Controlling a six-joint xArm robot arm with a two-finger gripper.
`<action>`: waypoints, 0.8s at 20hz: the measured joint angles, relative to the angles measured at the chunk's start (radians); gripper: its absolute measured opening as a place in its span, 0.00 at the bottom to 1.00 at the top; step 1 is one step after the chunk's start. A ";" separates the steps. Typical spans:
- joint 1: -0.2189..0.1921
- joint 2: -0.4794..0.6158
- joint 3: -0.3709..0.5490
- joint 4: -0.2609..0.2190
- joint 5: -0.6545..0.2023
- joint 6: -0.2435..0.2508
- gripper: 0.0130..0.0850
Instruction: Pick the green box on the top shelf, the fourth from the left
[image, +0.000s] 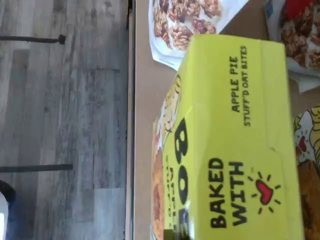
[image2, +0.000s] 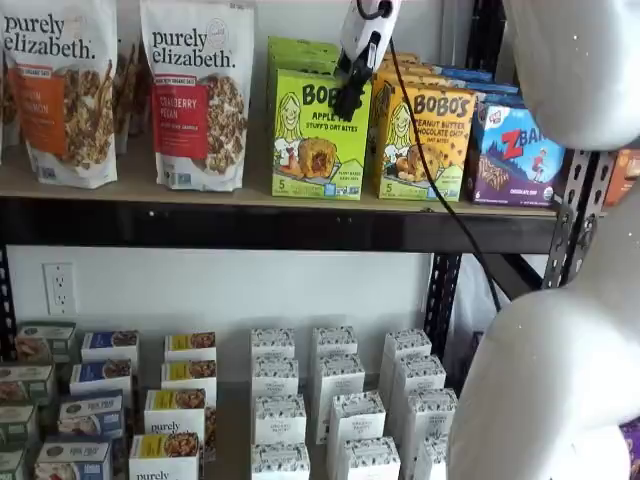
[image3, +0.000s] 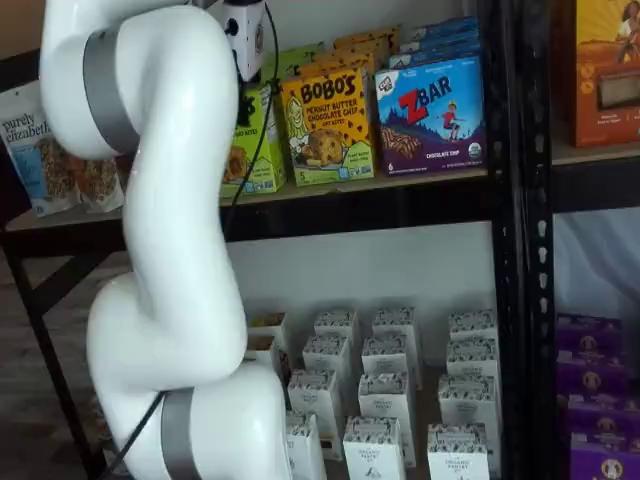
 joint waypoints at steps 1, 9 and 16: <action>0.001 0.001 -0.002 -0.002 0.003 0.001 0.50; 0.004 -0.002 0.001 -0.001 -0.001 0.004 0.44; 0.005 -0.001 -0.001 0.001 0.006 0.006 0.28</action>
